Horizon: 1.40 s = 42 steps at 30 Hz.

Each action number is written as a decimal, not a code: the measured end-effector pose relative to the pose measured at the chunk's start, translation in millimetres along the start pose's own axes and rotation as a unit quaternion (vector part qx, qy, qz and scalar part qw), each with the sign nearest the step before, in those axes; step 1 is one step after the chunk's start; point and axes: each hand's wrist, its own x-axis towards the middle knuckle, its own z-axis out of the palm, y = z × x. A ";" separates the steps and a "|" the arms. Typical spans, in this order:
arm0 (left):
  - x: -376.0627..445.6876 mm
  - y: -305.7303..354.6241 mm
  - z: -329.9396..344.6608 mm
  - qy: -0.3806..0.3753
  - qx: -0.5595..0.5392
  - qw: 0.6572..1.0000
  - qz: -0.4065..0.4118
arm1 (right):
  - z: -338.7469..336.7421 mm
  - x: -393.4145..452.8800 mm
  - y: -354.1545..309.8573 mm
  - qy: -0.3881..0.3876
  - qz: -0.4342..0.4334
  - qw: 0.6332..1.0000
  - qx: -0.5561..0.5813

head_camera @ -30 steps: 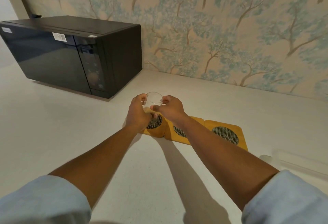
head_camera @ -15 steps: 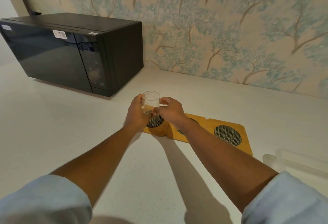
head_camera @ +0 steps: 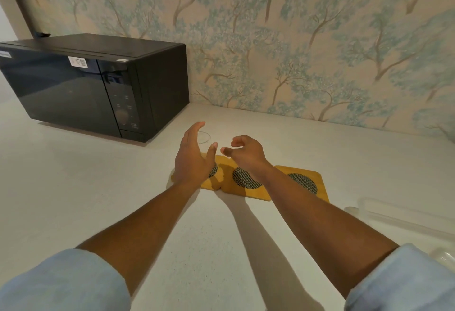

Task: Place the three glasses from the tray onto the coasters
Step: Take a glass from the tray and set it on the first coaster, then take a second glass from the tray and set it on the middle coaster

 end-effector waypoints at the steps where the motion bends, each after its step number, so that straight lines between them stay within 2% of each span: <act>1: -2.0 5.8 2.5 -0.009 0.001 1.000 0.016 | -6.7 -3.0 -0.3 0.009 -0.002 1.000 0.000; 11: -33.5 58.4 41.0 -0.147 -0.014 0.987 0.056 | -82.9 -42.8 14.6 0.093 -0.015 0.995 -0.020; 17: -56.3 93.5 68.8 -0.254 -0.027 0.963 0.081 | -141.3 -75.0 30.4 0.132 -0.013 0.981 -0.139; 21: -75.5 121.1 90.6 -0.301 -0.037 0.948 0.100 | -184.6 -98.1 48.3 0.126 0.028 0.957 -0.260; 27: -106.9 161.5 122.9 -0.382 -0.080 0.914 0.113 | -247.2 -134.4 79.2 0.115 0.133 0.927 -0.331; 32: -128.8 191.1 144.9 -0.437 -0.069 0.885 0.146 | -281.8 -160.1 94.8 0.106 0.179 0.893 -0.399; 37: -150.9 219.5 156.9 -0.465 -0.082 0.865 0.167 | -303.9 -183.7 101.8 0.069 0.231 0.874 -0.423; 42: -169.1 240.1 162.8 -0.500 -0.062 0.846 0.176 | -313.8 -205.6 98.7 -0.009 0.293 0.856 -0.425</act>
